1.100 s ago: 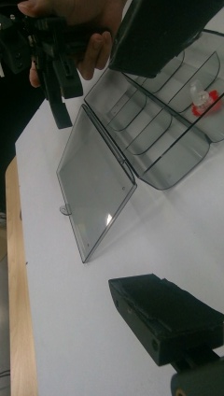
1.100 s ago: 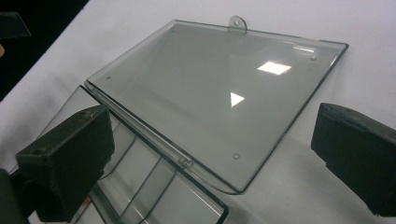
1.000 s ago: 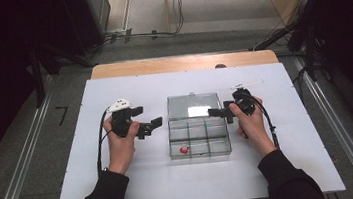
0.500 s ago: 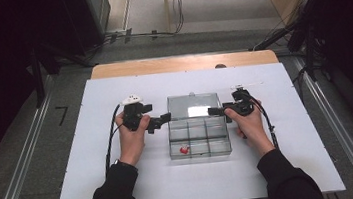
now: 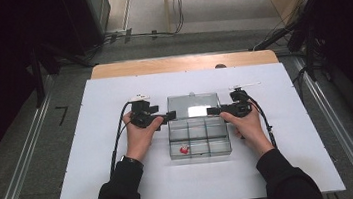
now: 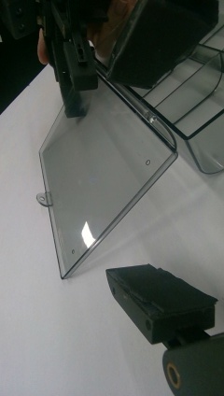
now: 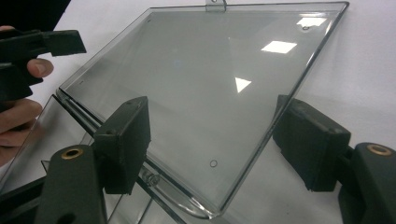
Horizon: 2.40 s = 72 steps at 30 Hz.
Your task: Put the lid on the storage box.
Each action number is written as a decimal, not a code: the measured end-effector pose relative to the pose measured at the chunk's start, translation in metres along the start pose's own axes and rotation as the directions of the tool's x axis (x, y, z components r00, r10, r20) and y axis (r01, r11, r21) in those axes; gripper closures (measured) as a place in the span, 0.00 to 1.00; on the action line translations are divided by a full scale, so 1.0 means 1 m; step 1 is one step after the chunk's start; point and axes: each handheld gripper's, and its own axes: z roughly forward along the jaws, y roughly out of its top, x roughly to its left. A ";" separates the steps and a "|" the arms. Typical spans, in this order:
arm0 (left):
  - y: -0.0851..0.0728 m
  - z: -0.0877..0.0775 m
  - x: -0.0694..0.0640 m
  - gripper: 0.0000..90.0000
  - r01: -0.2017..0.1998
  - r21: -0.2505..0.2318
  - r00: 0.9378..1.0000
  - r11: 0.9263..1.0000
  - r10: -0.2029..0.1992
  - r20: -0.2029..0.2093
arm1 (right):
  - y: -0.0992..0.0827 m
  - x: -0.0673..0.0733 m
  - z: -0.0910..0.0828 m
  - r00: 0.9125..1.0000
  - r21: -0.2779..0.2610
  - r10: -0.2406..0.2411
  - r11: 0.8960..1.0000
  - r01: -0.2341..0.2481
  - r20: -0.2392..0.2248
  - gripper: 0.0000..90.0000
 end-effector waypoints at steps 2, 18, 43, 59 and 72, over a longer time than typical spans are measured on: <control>0.001 0.003 -0.001 0.10 -0.001 0.006 1.000 1.000 0.001 -0.002 | 0.001 -0.001 0.000 1.000 -0.001 0.013 1.000 -0.013 -0.001 0.32; 0.000 0.022 0.002 0.16 0.049 0.039 0.999 0.998 -0.049 -0.001 | 0.002 -0.008 0.000 0.998 -0.005 0.046 0.999 -0.047 -0.046 0.41; 0.005 0.028 -0.001 0.46 0.075 0.030 0.997 0.997 -0.075 0.022 | 0.003 -0.003 -0.004 0.999 -0.037 -0.001 0.999 -0.001 -0.044 0.48; 0.012 0.007 -0.007 0.72 0.019 -0.065 0.998 0.998 -0.015 0.064 | 0.003 0.007 -0.022 0.993 -0.096 -0.117 0.989 0.114 -0.027 0.65; 0.012 -0.001 -0.010 0.79 -0.019 -0.088 0.995 0.996 0.027 0.091 | -0.004 0.010 -0.033 0.975 -0.143 -0.218 0.967 0.212 -0.028 0.74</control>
